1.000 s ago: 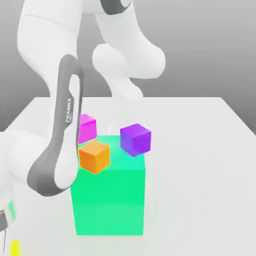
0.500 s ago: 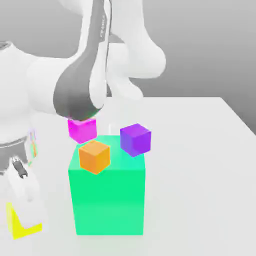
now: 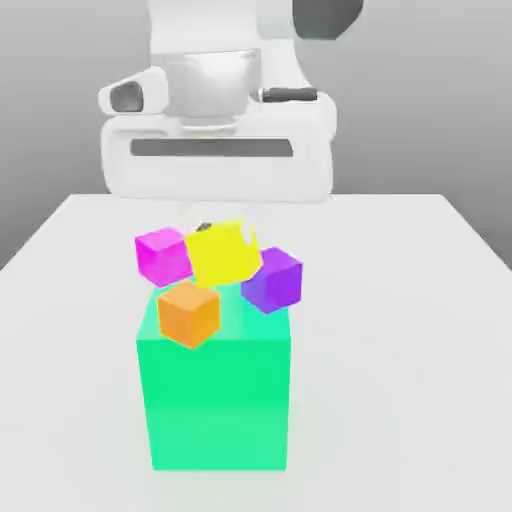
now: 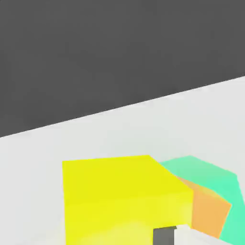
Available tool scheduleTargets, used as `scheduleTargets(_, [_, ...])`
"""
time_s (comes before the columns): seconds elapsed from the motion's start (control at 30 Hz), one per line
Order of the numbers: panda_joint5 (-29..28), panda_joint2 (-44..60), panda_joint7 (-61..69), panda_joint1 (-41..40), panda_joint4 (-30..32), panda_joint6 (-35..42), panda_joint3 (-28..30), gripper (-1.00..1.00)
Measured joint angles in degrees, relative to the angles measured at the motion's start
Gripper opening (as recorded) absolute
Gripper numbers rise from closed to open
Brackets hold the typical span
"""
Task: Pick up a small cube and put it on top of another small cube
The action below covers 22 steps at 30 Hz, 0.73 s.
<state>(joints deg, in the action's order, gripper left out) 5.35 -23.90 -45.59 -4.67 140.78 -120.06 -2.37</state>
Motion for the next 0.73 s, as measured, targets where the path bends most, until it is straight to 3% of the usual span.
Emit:
scheduleTargets(0.2, [-0.4,-10.8,9.1,3.9,6.0,6.1,-0.7,-1.00])
scheduleTargets(0.37, [-2.1,-8.3,9.2,3.0,13.7,-2.3,-2.0,-1.00])
scheduleTargets(0.4, [-2.2,-7.8,9.1,2.9,14.6,-3.7,-2.2,1.00])
scheduleTargets(0.6, [-2.4,-7.5,9.0,2.9,15.1,-4.4,-2.2,1.00])
scheduleTargets(0.73, [-2.6,-10.1,9.0,2.8,10.7,2.5,-2.0,1.00])
